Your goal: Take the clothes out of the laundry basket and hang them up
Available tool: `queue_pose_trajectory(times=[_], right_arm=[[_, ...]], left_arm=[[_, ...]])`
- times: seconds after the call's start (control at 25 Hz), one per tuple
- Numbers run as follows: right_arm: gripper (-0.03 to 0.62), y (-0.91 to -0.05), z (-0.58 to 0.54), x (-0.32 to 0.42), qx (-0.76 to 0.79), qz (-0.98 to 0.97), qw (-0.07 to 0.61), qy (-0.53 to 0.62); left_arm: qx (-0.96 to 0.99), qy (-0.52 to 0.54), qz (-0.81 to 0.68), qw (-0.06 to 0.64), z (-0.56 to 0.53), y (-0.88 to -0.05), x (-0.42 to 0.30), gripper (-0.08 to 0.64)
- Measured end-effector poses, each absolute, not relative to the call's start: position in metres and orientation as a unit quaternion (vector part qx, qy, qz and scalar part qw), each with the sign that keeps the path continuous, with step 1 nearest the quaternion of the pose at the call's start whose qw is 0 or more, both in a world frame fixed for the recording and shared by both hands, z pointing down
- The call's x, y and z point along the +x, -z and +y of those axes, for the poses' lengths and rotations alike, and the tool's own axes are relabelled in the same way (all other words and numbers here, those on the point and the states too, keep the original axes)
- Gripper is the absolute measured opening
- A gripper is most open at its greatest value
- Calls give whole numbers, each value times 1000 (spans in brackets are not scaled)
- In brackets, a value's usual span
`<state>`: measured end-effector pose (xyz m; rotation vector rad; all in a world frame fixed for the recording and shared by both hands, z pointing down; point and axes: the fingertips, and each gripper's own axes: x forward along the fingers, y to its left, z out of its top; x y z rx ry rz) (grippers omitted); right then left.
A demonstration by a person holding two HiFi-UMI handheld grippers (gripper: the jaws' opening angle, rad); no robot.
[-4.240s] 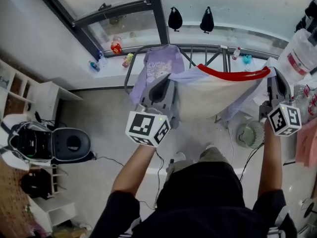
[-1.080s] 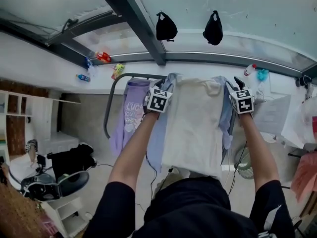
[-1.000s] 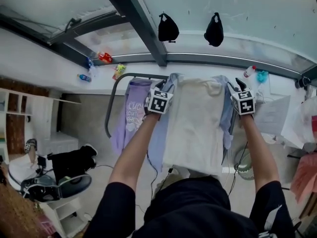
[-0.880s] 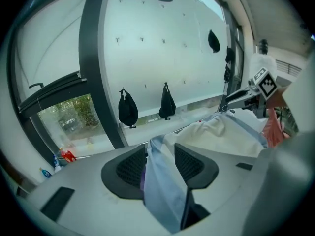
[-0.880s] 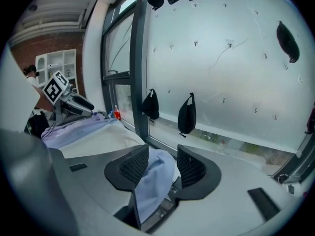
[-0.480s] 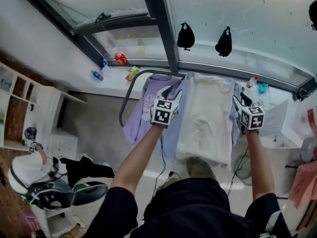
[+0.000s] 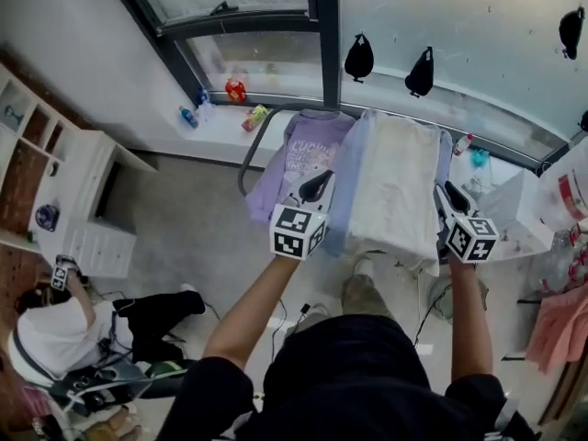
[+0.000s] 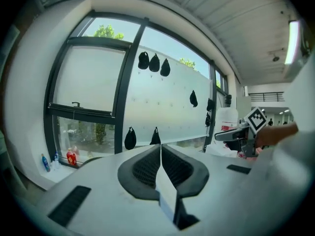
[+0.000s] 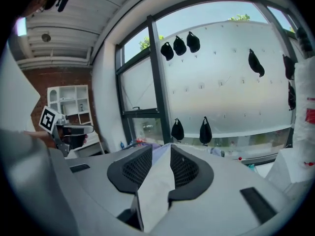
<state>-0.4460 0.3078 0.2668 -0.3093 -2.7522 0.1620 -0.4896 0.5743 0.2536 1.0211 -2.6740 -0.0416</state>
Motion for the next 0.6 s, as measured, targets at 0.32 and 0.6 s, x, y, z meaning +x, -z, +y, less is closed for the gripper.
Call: queue_pose_trajectory(times=[0.32,0.6], right_arm=[[0,-264,380,-319,-110,-973,189,-76],[0,-247,388,-266,-109,-981,144,-71]], left_arm=[[344,99,-925,124,633,-246,-375,6],[345,102,-921,152,641,-262,-308,6]])
